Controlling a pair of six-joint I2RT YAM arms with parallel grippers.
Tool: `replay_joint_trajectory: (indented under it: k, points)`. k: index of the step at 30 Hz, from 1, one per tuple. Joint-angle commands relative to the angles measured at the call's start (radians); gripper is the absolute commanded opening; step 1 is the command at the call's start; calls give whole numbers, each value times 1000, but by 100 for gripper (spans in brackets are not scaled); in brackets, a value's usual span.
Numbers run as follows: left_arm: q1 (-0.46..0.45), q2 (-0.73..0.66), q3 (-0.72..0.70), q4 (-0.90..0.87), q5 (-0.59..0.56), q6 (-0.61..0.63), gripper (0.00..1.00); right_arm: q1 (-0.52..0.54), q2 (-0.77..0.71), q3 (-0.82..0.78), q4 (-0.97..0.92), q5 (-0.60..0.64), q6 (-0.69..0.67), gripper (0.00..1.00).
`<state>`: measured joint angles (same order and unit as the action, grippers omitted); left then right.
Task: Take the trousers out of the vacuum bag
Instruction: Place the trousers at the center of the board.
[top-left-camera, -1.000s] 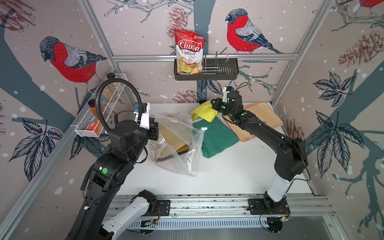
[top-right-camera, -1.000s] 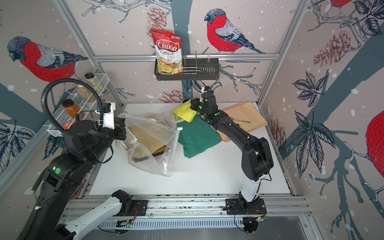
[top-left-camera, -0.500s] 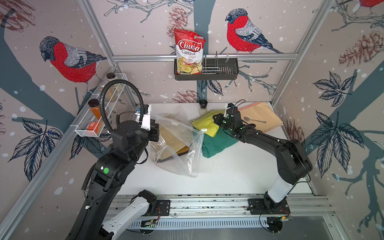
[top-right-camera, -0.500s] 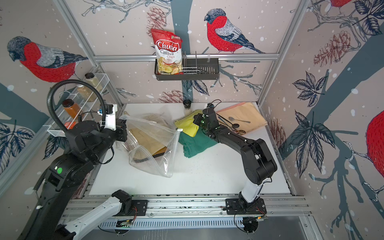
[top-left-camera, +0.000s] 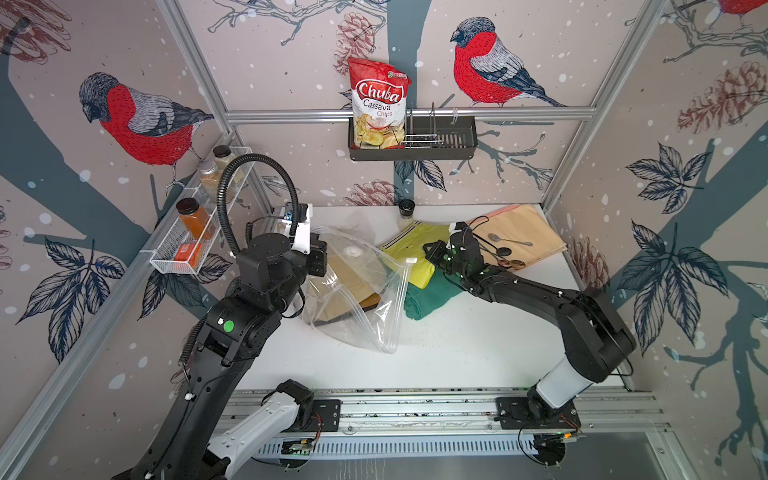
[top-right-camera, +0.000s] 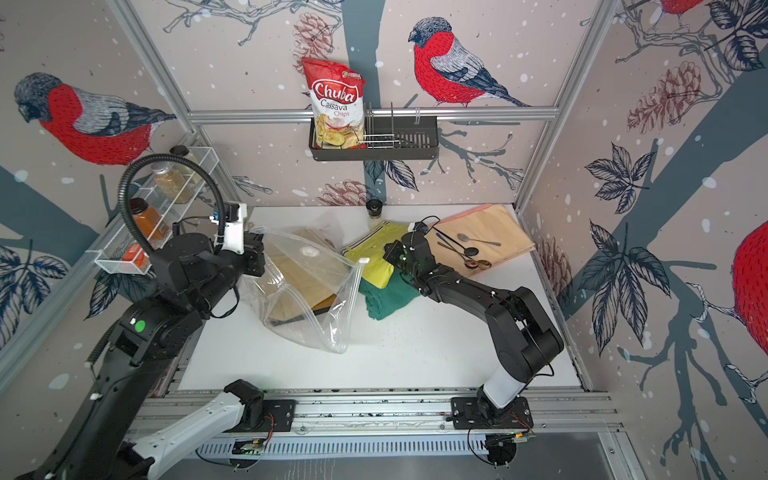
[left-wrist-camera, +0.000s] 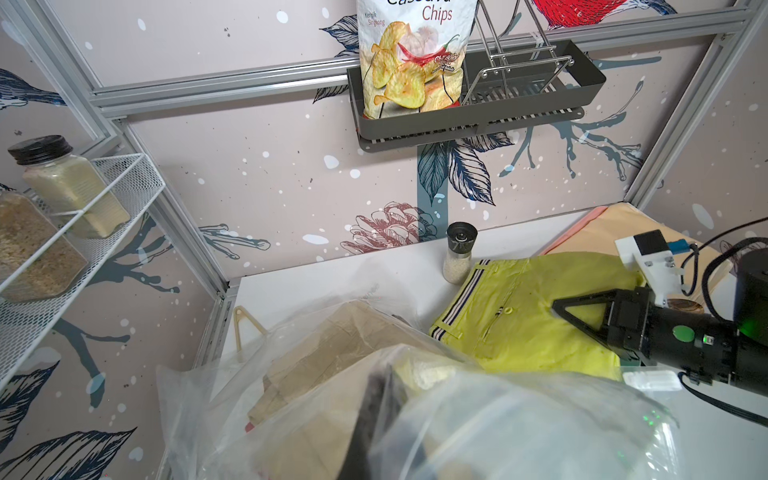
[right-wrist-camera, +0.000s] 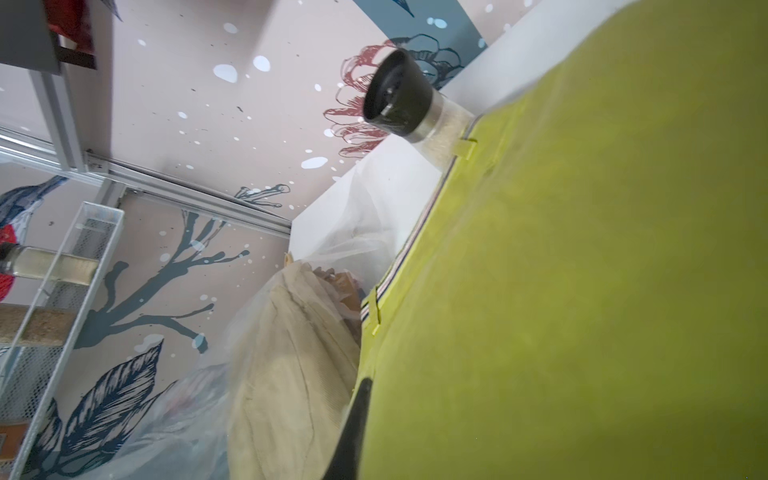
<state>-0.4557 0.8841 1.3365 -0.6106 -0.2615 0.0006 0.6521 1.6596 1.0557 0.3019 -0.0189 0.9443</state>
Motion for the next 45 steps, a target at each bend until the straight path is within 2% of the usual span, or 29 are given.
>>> replay_joint_trajectory:
  k: [1,8,21,45]
  points:
    - [1,-6,4,143,7,16,0,18,18,80,67,-17,5,0]
    - [2,-14,3,134,1,24,0,33,10,142,14,4,2,0]
    - [2,-7,18,119,13,32,0,38,-98,-150,56,16,54,0]
    - [2,59,166,46,-42,101,0,30,-120,-390,102,54,120,0]
